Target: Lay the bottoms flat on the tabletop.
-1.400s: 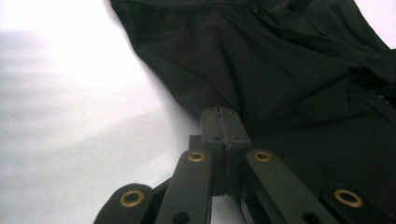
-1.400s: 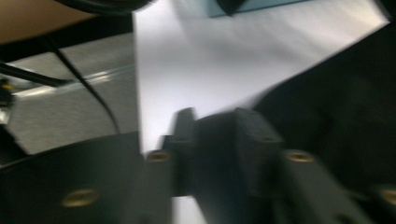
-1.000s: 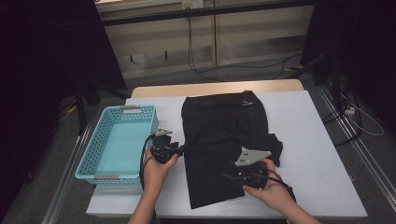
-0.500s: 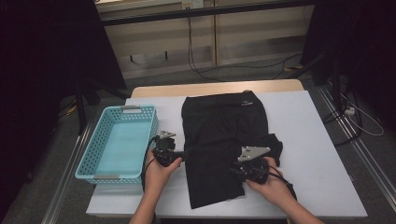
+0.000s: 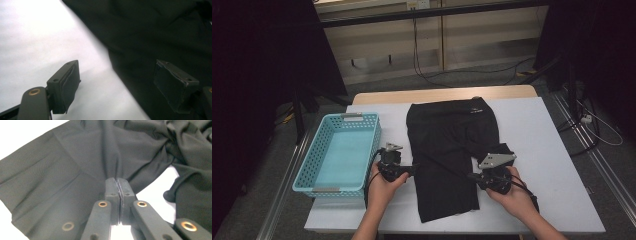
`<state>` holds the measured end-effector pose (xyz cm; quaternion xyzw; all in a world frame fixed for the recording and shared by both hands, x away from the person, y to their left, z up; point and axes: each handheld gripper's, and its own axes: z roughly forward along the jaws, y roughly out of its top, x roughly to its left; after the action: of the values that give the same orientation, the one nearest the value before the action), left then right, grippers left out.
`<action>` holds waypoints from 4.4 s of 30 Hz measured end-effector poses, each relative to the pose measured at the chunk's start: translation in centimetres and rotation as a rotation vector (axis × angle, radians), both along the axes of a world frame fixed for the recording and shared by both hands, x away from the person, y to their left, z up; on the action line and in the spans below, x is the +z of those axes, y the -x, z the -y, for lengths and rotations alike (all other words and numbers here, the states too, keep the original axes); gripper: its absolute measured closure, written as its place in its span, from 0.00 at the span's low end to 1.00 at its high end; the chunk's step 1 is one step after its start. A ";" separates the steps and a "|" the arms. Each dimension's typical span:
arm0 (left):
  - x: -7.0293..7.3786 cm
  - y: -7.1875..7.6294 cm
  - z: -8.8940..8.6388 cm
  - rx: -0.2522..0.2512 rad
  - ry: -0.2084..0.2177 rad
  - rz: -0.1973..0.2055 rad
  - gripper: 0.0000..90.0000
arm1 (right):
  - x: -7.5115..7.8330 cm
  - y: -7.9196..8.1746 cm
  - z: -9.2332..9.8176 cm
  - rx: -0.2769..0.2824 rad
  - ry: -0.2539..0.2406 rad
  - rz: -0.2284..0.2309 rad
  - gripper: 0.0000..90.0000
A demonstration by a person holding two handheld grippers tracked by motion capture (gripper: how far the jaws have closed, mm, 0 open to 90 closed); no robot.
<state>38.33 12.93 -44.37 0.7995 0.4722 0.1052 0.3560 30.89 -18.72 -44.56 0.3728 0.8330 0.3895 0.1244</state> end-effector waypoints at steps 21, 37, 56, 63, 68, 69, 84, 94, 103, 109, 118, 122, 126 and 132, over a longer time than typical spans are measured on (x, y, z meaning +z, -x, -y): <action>-0.2 2.0 1.5 -0.039 -0.042 -0.027 0.85 | 0.0 0.1 -0.1 -0.058 0.034 0.038 0.58; 1.1 1.3 -1.2 0.037 0.000 -0.094 1.00 | 0.2 0.8 -1.5 0.031 0.031 0.049 0.55; 1.1 1.2 -1.2 0.033 -0.015 -0.099 1.00 | -0.6 0.6 -3.1 0.089 0.052 -0.037 0.98; 1.5 1.3 -1.2 0.021 0.011 -0.089 1.00 | 0.3 1.4 -2.3 0.106 0.008 -0.038 0.99; 1.5 1.3 -1.1 0.014 0.001 -0.098 1.00 | 0.0 1.3 -1.5 0.106 -0.042 -0.079 0.99; 1.6 1.3 -1.2 0.012 0.002 -0.097 1.00 | -0.1 1.4 -1.7 0.115 -0.038 -0.081 0.99; 1.0 1.3 -1.2 0.031 -0.032 -0.140 1.00 | 0.3 1.8 -2.6 0.128 0.037 -0.017 0.98; 1.2 1.0 -1.1 0.041 0.002 -0.047 0.62 | 0.2 1.2 -1.4 0.069 0.061 0.022 0.87; 1.1 0.5 -0.8 0.014 -0.007 0.029 0.21 | 0.7 1.8 -4.1 0.162 -0.017 0.069 0.54; 1.2 0.4 -1.0 0.017 0.005 0.034 0.19 | 0.1 2.2 -6.7 0.222 -0.040 0.055 0.39; 1.6 0.5 -1.2 0.022 0.025 0.044 0.17 | -0.2 2.8 -8.8 0.342 -0.029 0.069 0.56; 1.4 0.5 -1.3 0.027 0.020 0.031 0.17 | -0.8 3.0 -9.4 0.383 0.002 0.038 0.62; 1.3 0.5 -1.4 0.033 0.024 0.037 0.17 | -0.8 3.6 -10.0 0.435 -0.020 0.031 0.58; 1.3 0.6 -1.4 0.035 0.017 0.039 0.17 | -1.2 4.5 -10.6 0.473 0.023 0.061 0.56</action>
<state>37.78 14.34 -43.12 0.7858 0.4800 0.1228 0.3702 26.42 -8.08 -45.81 0.1539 0.8973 0.4096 0.0591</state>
